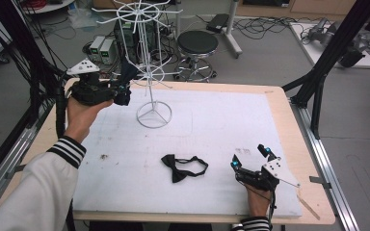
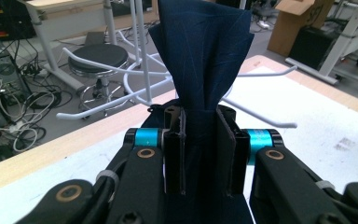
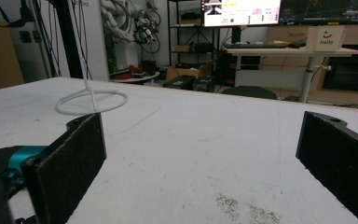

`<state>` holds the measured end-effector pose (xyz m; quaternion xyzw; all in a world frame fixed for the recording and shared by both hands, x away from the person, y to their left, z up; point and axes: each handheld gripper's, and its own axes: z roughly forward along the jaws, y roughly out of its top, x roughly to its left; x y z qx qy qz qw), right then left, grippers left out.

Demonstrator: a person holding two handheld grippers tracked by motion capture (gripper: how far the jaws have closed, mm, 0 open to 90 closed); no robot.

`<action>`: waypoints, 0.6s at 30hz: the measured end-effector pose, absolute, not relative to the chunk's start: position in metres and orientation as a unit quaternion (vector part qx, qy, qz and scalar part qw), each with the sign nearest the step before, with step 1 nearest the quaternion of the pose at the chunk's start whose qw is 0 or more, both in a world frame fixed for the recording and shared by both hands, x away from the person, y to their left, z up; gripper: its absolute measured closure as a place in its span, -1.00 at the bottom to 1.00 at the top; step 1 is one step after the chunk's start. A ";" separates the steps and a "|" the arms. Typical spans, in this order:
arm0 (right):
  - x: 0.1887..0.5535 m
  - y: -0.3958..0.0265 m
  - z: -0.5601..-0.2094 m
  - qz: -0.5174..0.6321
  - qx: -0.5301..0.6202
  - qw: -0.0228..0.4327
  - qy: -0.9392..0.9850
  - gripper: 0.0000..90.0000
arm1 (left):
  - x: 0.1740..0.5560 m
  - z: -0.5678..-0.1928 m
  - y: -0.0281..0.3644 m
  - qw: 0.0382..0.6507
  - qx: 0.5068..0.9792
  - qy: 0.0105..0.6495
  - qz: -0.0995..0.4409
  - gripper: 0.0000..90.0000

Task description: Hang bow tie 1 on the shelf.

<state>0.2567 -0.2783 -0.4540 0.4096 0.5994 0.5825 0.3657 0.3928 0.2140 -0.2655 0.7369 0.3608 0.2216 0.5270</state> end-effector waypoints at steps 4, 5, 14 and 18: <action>0.257 -0.278 -0.454 0.583 0.409 0.366 0.599 -0.99 | 0.393 -0.266 0.213 0.522 0.740 0.360 0.222 0.65; 0.257 -0.278 -0.454 0.583 0.408 0.366 0.599 -0.99 | 0.394 -0.266 0.212 0.522 0.741 0.360 0.221 0.65; 0.257 -0.278 -0.454 0.582 0.408 0.367 0.599 -0.99 | 0.393 -0.266 0.209 0.525 0.734 0.371 0.219 0.31; 0.257 -0.278 -0.454 0.582 0.408 0.367 0.599 -0.99 | 0.392 -0.265 0.210 0.536 0.728 0.366 0.219 0.01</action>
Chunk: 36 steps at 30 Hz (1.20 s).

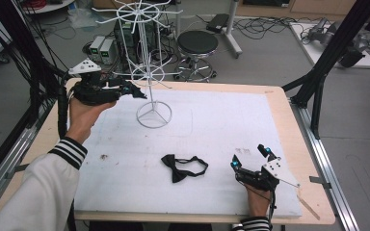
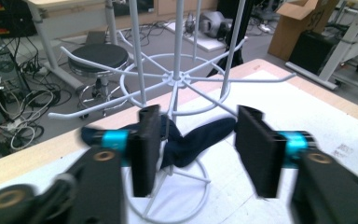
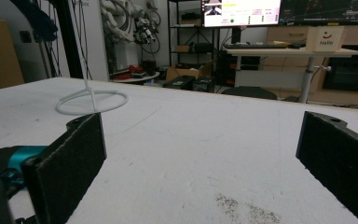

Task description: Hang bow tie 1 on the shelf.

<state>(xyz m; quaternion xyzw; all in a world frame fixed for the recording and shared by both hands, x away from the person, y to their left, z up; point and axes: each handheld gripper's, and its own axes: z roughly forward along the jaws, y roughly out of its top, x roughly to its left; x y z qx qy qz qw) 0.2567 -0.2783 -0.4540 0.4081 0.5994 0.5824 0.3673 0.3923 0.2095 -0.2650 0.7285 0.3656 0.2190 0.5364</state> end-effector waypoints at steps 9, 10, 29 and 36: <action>0.257 -0.278 -0.454 0.580 0.407 0.370 0.601 -0.99 | 0.380 -0.261 0.217 0.581 0.715 0.324 0.213 -0.67; 0.257 -0.278 -0.454 0.580 0.407 0.370 0.601 -0.99 | 0.379 -0.262 0.219 0.584 0.716 0.316 0.214 -0.68; 0.257 -0.277 -0.454 0.578 0.411 0.371 0.600 -0.99 | 0.348 -0.294 0.236 0.656 0.687 0.237 0.204 -0.73; 0.257 -0.277 -0.454 0.577 0.411 0.372 0.600 -0.99 | 0.339 -0.317 0.250 0.658 0.683 0.244 0.204 -0.73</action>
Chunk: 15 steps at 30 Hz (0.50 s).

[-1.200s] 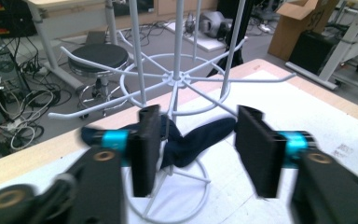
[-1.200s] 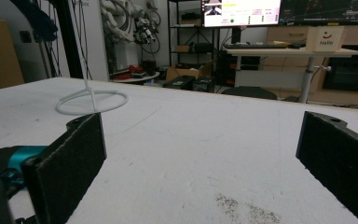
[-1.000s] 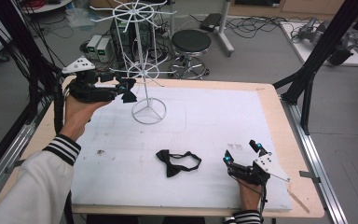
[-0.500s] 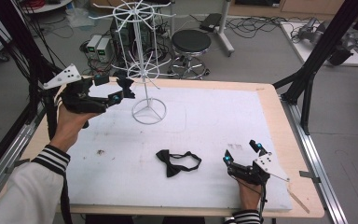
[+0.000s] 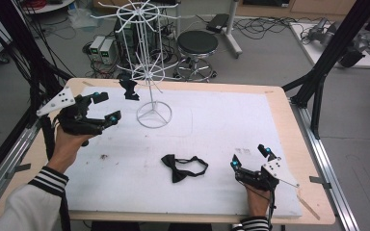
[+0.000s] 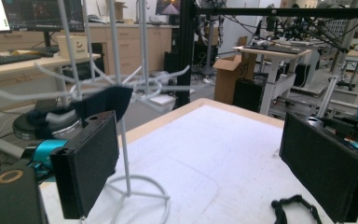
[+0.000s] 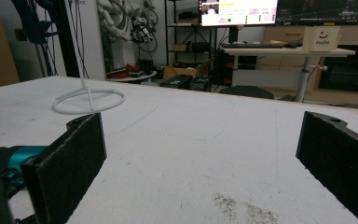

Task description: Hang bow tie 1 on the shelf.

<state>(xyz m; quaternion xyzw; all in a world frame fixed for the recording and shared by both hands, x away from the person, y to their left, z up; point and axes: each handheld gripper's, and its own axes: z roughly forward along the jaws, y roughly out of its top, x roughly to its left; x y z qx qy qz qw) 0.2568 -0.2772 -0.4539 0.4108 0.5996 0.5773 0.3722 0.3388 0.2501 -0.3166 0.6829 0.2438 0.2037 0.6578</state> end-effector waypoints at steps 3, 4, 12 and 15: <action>0.257 -0.277 -0.454 0.577 0.411 0.372 0.599 -0.99 | 0.334 -0.326 0.256 0.658 0.682 0.248 0.201 -0.73; 0.257 -0.277 -0.454 0.577 0.411 0.373 0.599 -0.99 | 0.332 -0.329 0.257 0.659 0.681 0.248 0.201 -0.73; 0.257 -0.277 -0.454 0.577 0.411 0.372 0.599 -0.99 | 0.320 -0.352 0.259 0.651 0.689 0.240 0.210 -0.73; 0.257 -0.277 -0.454 0.577 0.411 0.372 0.600 -0.99 | 0.317 -0.360 0.257 0.652 0.689 0.239 0.208 -0.73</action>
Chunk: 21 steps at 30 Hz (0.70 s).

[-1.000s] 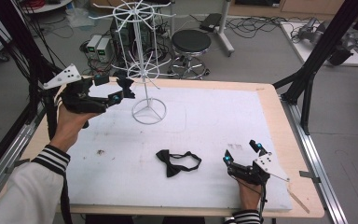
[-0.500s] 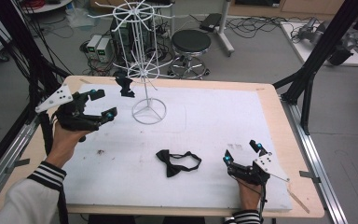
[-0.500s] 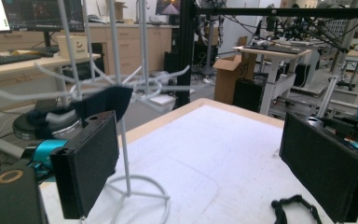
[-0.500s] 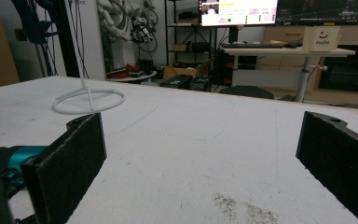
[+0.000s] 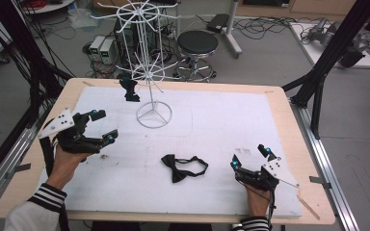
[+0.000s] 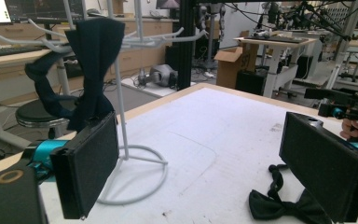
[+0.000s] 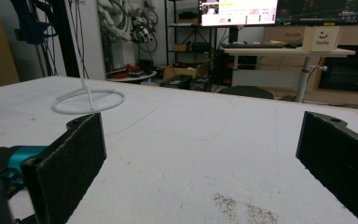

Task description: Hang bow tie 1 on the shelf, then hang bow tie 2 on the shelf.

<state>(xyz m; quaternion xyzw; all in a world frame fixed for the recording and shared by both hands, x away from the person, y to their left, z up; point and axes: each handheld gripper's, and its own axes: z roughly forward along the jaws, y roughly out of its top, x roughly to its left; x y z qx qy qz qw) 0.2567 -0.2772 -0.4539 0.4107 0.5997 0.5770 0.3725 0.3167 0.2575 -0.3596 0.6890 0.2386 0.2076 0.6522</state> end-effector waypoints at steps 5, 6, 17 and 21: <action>0.257 -0.277 -0.454 0.578 0.409 0.374 0.599 -0.99 | 0.313 -0.370 0.254 0.649 0.693 0.238 0.203 -0.73; 0.257 -0.277 -0.454 0.579 0.409 0.373 0.599 -0.99 | 0.313 -0.372 0.254 0.649 0.693 0.238 0.204 -0.73; 0.256 -0.277 -0.454 0.580 0.411 0.371 0.598 -0.99 | 0.313 -0.379 0.254 0.639 0.702 0.243 0.200 -0.73; 0.257 -0.278 -0.454 0.579 0.410 0.373 0.597 -0.99 | 0.313 -0.380 0.253 0.637 0.706 0.240 0.195 -0.73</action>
